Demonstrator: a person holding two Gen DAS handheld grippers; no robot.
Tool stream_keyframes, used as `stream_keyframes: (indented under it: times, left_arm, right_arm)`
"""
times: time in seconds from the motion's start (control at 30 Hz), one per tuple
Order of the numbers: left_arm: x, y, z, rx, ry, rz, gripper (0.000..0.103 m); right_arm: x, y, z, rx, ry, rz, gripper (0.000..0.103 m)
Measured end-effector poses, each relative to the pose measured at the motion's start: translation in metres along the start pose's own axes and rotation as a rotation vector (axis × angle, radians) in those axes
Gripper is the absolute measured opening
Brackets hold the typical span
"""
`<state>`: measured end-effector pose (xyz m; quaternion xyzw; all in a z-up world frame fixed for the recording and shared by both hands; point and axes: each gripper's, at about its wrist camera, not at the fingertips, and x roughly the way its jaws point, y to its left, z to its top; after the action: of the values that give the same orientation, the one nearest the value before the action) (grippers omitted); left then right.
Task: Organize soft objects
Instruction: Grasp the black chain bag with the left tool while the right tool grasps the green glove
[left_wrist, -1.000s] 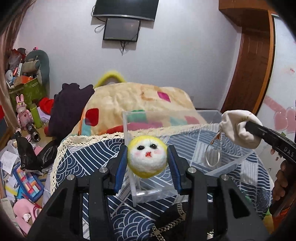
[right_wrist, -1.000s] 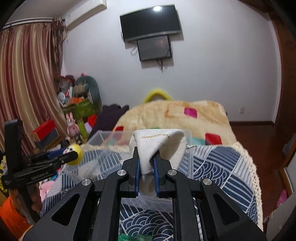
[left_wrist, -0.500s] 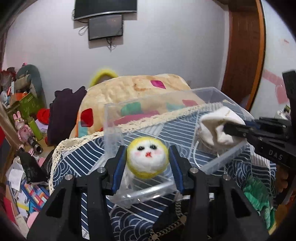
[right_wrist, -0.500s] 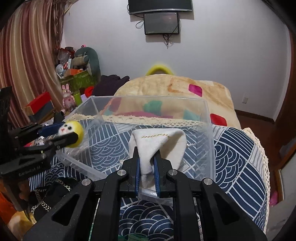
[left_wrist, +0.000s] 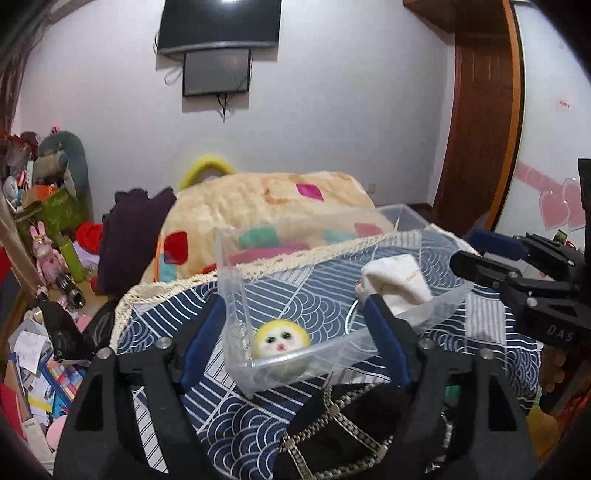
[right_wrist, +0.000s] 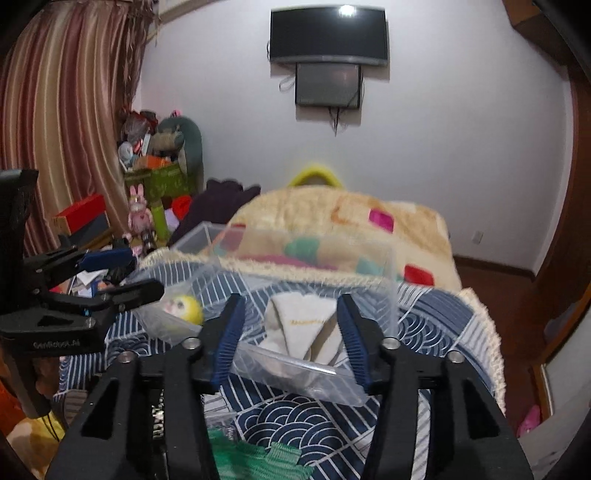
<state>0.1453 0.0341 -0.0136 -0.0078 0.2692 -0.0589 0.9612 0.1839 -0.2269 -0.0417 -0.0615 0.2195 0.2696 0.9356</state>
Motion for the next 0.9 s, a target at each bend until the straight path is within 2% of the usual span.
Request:
stream_keyframes:
  times: [0.07, 0.13, 0.23, 0.33, 0.47, 0.7, 0.9]
  left_arm:
    - [-0.014, -0.006, -0.004, 0.017, -0.029, 0.009, 0.091]
    - [-0.026, -0.012, -0.009, 0.034, -0.058, 0.018, 0.097]
    - [-0.037, -0.023, -0.020, 0.056, -0.071, 0.018, 0.099]
    - [-0.038, -0.029, -0.032, 0.036, -0.028, -0.026, 0.099]
    - [-0.034, -0.031, -0.052, -0.008, 0.025, -0.059, 0.099]
    - [-0.026, -0.045, -0.086, 0.003, 0.090, -0.076, 0.099]
    - [-0.017, -0.037, -0.085, -0.031, 0.109, -0.051, 0.099]
  right_arm:
    - [-0.010, 0.003, 0.001, 0.000, -0.028, 0.009, 0.056]
    - [-0.020, 0.005, 0.000, -0.004, -0.053, 0.009, 0.058]
    - [-0.031, 0.009, -0.006, -0.017, -0.073, 0.007, 0.058]
    - [-0.039, 0.012, -0.018, -0.009, -0.068, 0.014, 0.058]
    - [-0.039, 0.008, -0.043, 0.036, -0.014, 0.050, 0.058]
    - [-0.031, 0.011, -0.080, 0.058, 0.080, 0.069, 0.058]
    - [-0.024, 0.004, -0.098, 0.110, 0.132, 0.102, 0.058]
